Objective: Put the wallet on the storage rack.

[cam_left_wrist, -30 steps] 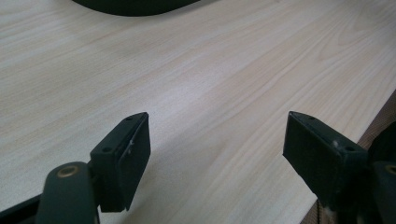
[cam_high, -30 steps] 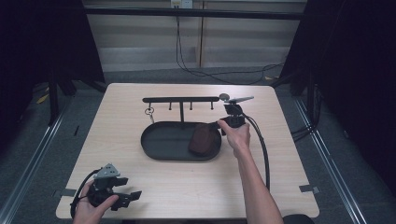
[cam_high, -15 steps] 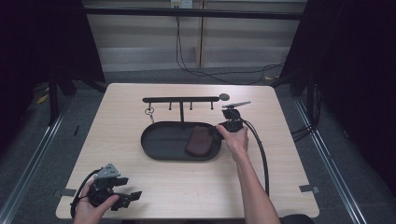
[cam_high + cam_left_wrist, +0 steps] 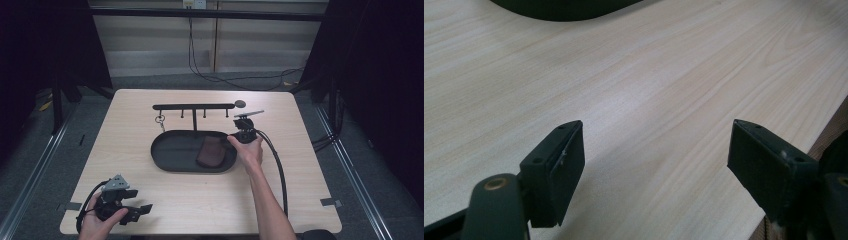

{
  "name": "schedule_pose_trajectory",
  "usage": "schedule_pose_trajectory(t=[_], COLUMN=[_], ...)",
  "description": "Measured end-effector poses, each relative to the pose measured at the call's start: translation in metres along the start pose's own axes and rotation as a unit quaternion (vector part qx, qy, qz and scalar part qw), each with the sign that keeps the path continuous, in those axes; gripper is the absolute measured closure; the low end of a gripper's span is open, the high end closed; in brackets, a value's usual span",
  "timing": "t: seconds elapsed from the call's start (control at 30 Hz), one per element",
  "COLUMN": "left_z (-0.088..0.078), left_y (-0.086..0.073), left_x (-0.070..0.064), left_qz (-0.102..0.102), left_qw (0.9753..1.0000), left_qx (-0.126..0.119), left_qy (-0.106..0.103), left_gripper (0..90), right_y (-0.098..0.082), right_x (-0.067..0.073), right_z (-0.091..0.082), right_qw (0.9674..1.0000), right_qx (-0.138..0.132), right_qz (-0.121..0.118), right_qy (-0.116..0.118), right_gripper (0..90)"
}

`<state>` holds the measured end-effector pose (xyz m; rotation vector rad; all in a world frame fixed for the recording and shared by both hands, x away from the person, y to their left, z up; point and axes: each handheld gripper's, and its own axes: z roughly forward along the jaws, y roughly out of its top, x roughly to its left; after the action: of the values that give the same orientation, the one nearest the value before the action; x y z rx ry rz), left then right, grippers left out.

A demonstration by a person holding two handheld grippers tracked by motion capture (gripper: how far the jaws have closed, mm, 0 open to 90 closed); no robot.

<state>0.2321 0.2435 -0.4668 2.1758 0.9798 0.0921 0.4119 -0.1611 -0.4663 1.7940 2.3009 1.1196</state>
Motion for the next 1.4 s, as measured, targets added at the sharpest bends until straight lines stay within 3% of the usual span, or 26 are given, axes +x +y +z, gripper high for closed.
schedule_pose_trajectory(t=[0.13,0.37,0.43,0.53,0.6,0.67,0.77,0.9,1.0,1.2,1.3,1.4], left_z=[0.001,-0.001,-0.001,-0.002,-0.002,-0.003,-0.003,-0.003,-0.002,-0.002,-0.002,-0.003], left_y=[0.000,-0.001,-0.001,-0.001,-0.001,-0.002,-0.003,-0.001,-0.001,-0.002,-0.002,-0.002], left_x=[0.000,0.001,0.002,0.003,0.003,0.004,0.009,0.008,0.007,0.008,0.008,0.009], left_qz=[-0.001,-0.006,-0.008,-0.013,-0.013,-0.020,-0.034,-0.026,-0.022,-0.023,-0.023,-0.027], left_qw=[1.0000,0.9999,0.9999,0.9998,0.9997,0.9996,0.9992,0.9994,0.9996,0.9996,0.9995,0.9994], left_qx=[-0.003,-0.015,-0.015,-0.017,-0.018,-0.017,-0.019,-0.024,-0.017,-0.016,-0.018,-0.017], left_qy=[-0.004,0.000,0.003,0.000,-0.001,0.013,0.010,0.003,0.005,0.007,0.008,0.011], left_gripper=[22.8,22.8,22.7,22.7,22.7,24.2,24.7,23.4,22.8,22.4,22.4,22.4], right_y=[0.001,0.002,0.001,-0.001,-0.003,-0.005,-0.009,-0.013,-0.017,-0.029,-0.035,-0.040], right_x=[0.001,0.004,0.004,0.003,0.002,0.003,0.003,0.002,0.003,-0.002,-0.005,-0.010], right_z=[-0.007,-0.019,-0.022,-0.027,-0.030,-0.034,-0.043,-0.053,-0.060,-0.073,-0.082,-0.088], right_qw=[1.0000,0.9991,0.9991,0.9990,0.9990,0.9985,0.9980,0.9974,0.9965,0.9949,0.9929,0.9936], right_qx=[-0.004,-0.035,-0.033,-0.032,-0.034,-0.043,-0.050,-0.054,-0.067,-0.072,-0.089,-0.082], right_qz=[-0.006,-0.025,-0.028,-0.030,-0.028,-0.033,-0.038,-0.041,-0.045,-0.054,-0.053,-0.054], right_qy=[-0.002,0.004,0.003,-0.004,0.004,0.002,-0.008,-0.025,-0.022,-0.045,-0.059,-0.055], right_gripper=[53.5,34.4,26.0,21.5,18.1,13.4,13.9,16.0,21.5,18.8,19.0,17.1])
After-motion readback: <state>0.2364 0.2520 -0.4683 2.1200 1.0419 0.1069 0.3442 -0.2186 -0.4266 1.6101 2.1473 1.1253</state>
